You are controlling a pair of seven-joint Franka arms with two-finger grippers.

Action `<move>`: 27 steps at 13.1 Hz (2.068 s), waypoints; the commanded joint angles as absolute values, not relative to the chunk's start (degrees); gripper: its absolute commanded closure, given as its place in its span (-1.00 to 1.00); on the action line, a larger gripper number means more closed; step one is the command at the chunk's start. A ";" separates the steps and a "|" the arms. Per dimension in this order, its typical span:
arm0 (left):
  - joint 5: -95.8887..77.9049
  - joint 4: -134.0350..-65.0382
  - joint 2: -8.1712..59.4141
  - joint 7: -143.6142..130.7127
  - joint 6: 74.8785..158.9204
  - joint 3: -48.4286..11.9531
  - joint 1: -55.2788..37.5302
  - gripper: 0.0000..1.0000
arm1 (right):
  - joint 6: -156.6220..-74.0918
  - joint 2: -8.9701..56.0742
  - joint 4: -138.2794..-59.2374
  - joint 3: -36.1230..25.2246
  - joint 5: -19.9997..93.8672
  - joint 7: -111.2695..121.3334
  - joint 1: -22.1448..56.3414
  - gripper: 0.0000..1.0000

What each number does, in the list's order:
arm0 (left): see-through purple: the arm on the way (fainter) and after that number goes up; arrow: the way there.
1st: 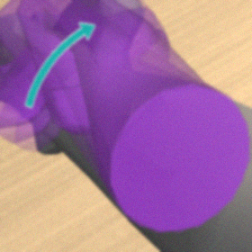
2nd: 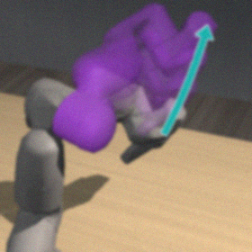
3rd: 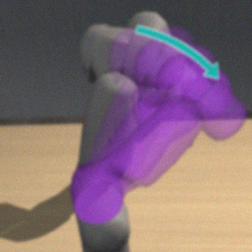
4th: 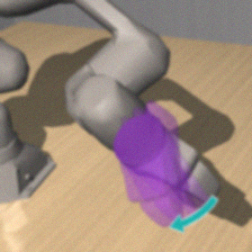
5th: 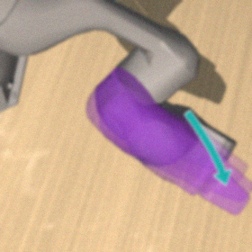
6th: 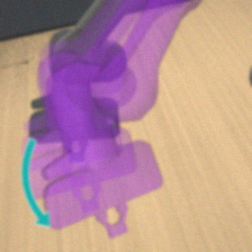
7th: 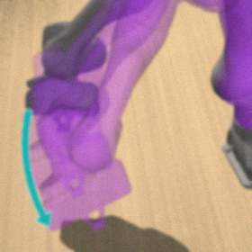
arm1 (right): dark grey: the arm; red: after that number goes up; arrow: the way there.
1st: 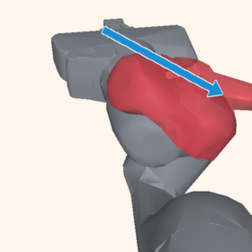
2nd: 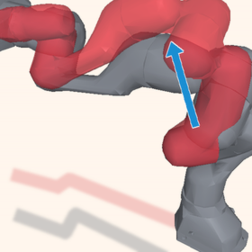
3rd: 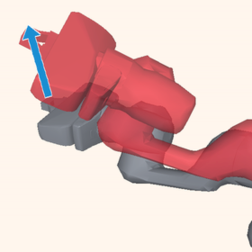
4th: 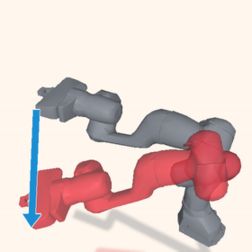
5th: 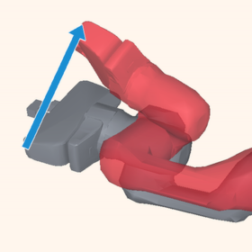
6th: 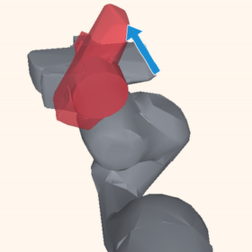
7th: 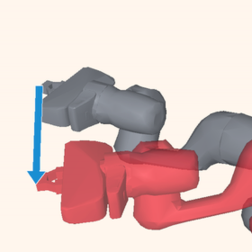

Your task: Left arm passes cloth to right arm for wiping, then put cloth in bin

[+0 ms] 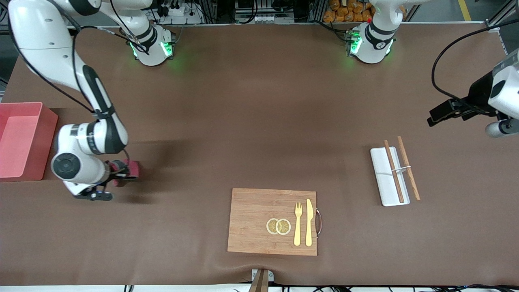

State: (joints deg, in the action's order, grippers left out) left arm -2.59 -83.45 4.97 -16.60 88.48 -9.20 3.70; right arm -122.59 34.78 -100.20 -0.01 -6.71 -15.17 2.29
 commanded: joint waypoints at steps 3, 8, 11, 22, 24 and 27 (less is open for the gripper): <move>-1.14 -85.25 2.20 -12.48 87.63 -6.77 2.37 -1.00 | -118.21 31.91 -100.46 0.35 2.71 -33.09 12.98 1.00; -1.14 -84.90 2.90 -12.39 87.80 -7.12 3.08 -1.00 | -117.95 30.59 -99.32 0.44 12.48 -41.12 19.59 1.00; -1.14 -84.99 3.25 -12.39 88.07 -7.12 3.16 -1.00 | -116.90 30.06 -99.40 -0.52 9.16 -37.81 18.29 1.00; -1.41 -85.43 3.87 -13.62 87.89 -6.94 3.43 -1.00 | -106.01 23.91 -96.61 -2.11 -5.98 14.35 -10.43 1.00; -1.67 -85.43 3.87 -13.62 87.89 -7.03 3.34 -1.00 | -103.46 23.99 -93.27 -2.11 -7.46 25.17 -16.58 1.00; -1.76 -85.52 4.22 -13.62 87.89 -7.03 3.34 -1.00 | -99.15 25.04 -84.14 -2.02 -13.25 37.92 -23.71 1.00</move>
